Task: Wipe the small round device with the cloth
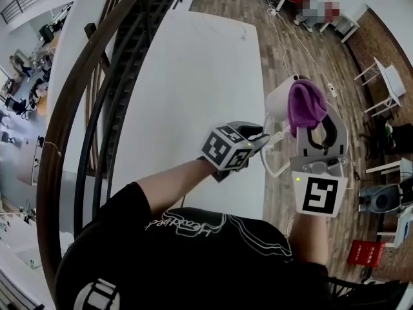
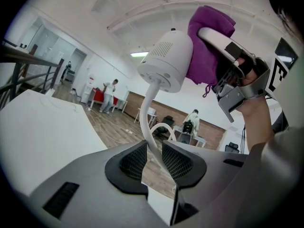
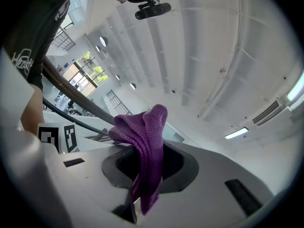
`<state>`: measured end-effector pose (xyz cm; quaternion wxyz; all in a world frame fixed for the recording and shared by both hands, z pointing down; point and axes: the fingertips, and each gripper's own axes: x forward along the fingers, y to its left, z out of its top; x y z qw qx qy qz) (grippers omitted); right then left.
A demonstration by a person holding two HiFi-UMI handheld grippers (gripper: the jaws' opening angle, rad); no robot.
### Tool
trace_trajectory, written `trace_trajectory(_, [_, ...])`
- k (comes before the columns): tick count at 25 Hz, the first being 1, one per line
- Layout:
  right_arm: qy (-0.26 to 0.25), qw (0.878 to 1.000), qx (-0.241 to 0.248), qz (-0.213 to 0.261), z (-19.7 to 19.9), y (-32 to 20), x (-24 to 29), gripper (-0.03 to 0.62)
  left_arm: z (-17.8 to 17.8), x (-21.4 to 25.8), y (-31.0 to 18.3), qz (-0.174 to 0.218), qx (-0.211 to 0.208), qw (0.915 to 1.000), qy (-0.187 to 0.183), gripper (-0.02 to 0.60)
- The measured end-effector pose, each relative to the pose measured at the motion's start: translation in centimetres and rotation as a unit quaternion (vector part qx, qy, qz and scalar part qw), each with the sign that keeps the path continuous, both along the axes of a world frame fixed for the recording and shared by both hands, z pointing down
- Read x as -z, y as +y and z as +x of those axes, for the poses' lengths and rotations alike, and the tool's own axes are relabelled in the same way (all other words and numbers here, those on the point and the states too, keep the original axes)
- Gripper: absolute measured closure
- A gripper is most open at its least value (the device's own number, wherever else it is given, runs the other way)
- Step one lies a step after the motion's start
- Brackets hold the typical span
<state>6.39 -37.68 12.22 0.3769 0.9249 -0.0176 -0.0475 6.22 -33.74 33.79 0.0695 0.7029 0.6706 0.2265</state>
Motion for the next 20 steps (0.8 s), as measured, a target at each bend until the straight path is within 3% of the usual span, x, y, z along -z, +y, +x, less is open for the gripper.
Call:
trace_trajectory(16, [-0.004, 0.999, -0.011, -0.046, 1.0, -2.7, -2.4, 0.533, 0.5, -0.3, -0.9, -0.011, 0.012, 0.9998, -0.008, 0.486])
trace_trajectory(20, [-0.034, 0.998, -0.011, -0.052, 1.3, -3.0, -4.2, 0.533, 0.5, 0.0, -0.7, -0.019, 0.012, 0.9997, -0.007, 0.486])
